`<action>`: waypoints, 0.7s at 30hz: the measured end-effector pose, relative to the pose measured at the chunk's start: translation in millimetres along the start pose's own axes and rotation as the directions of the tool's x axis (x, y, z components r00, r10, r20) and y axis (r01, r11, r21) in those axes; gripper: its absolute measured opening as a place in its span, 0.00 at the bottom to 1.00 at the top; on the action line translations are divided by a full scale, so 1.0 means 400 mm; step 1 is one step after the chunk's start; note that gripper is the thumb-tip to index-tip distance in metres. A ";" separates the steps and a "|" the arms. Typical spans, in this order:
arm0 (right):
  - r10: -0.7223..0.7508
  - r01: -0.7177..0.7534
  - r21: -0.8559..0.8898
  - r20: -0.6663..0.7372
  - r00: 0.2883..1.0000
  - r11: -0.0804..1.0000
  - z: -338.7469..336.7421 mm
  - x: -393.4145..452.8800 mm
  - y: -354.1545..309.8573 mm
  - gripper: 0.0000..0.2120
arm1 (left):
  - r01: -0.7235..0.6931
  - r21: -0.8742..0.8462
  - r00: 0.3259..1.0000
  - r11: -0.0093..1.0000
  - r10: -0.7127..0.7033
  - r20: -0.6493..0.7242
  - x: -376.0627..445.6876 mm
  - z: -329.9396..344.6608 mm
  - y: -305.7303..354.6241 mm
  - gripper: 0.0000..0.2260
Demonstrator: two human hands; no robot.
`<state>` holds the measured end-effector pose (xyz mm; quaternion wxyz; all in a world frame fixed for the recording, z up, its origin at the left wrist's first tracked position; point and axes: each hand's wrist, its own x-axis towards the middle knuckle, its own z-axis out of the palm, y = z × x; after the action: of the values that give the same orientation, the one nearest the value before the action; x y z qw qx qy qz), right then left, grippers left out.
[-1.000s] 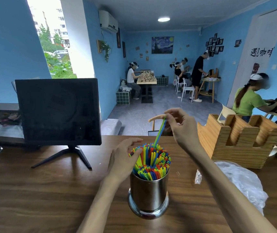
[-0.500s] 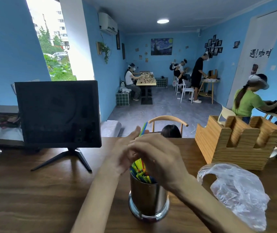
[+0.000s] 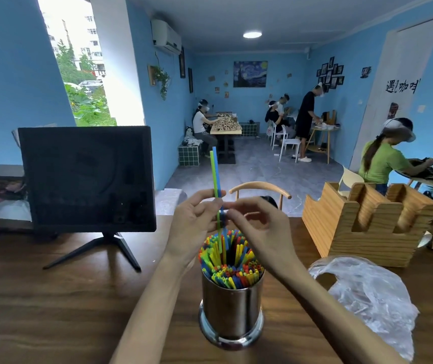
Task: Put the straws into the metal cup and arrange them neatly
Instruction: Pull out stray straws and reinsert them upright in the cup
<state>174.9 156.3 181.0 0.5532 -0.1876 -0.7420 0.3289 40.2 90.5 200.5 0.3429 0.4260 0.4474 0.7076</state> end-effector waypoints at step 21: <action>-0.051 0.050 -0.015 -0.034 0.998 0.999 0.000 0.069 -0.004 0.12 | -0.028 0.273 1.000 0.962 0.027 0.008 -0.019 -0.001 -0.093 0.07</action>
<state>166.3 173.0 201.5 0.5727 -0.1782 -0.7391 0.3064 46.8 97.6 163.7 0.2722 0.4769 0.5340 0.6429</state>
